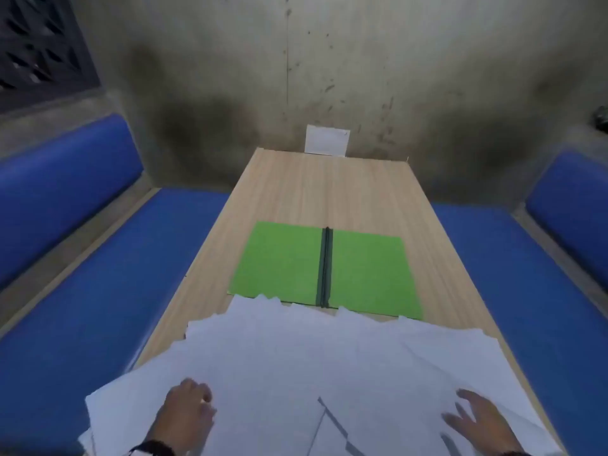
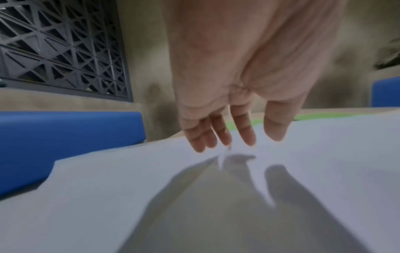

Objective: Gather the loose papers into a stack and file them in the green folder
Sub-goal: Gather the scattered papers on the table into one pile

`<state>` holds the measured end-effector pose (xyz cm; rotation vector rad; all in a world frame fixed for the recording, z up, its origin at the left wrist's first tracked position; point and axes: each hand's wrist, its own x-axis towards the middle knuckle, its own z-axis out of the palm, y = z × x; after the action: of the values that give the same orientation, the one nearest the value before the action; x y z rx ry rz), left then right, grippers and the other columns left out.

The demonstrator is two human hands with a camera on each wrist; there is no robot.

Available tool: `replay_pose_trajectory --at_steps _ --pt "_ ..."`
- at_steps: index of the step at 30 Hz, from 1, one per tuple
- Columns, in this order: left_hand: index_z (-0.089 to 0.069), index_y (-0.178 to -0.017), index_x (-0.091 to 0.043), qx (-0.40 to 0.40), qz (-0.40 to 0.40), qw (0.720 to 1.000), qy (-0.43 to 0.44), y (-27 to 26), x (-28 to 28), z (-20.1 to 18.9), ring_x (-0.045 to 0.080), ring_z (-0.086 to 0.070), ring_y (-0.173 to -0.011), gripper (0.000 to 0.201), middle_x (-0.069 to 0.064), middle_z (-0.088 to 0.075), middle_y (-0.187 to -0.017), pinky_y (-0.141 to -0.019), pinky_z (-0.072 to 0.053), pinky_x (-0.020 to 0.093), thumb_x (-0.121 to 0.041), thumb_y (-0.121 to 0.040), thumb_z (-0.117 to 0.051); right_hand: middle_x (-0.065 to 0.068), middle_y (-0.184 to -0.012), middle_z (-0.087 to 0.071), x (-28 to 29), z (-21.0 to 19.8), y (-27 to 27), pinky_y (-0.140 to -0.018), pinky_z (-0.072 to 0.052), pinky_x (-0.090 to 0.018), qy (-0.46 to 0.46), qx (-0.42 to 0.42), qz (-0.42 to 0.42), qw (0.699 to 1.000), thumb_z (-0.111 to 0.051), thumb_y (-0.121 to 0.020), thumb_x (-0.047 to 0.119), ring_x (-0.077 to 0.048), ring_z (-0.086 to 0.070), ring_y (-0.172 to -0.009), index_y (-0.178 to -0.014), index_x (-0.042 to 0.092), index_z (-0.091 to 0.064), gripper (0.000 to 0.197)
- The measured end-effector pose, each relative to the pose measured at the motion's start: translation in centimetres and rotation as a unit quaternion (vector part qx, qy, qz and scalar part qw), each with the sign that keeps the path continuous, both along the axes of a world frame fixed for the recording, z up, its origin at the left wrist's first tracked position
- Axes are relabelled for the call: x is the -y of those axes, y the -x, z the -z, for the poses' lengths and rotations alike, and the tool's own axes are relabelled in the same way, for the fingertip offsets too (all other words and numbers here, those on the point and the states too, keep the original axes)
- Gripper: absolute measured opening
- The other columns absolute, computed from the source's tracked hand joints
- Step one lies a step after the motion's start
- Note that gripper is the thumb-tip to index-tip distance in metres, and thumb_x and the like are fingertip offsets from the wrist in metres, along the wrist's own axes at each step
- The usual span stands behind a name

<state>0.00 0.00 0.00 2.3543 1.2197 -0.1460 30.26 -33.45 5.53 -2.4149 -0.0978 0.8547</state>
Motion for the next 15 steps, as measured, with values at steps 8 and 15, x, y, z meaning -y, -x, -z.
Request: replay_pose_trajectory --at_steps 8,15 --pt "-0.049 -0.117 -0.016 0.043 -0.135 0.985 0.102 1.3 0.5 1.0 0.024 -0.056 -0.114 0.051 0.006 -0.057 -0.116 -0.092 -0.042 0.032 -0.026 -0.072 -0.071 0.003 -0.155 -0.026 3.0 5.3 -2.2 -0.114 -0.019 -0.048 0.234 0.066 -0.096 0.965 -0.063 -0.040 0.085 -0.024 -0.024 -0.143 -0.148 0.029 -0.016 0.131" --pt "-0.062 -0.104 -0.005 0.054 -0.160 0.978 0.119 2.0 -0.8 0.8 0.034 -0.057 -0.108 0.023 0.018 -0.065 -0.114 -0.082 -0.042 0.035 -0.021 -0.088 -0.056 -0.004 -0.073 -0.061 3.3 2.9 -1.7 -0.063 -0.038 -0.027 0.140 0.077 -0.082 0.984 -0.060 -0.083 0.018 -0.026 -0.062 -0.083 -0.066 0.021 -0.057 0.018"
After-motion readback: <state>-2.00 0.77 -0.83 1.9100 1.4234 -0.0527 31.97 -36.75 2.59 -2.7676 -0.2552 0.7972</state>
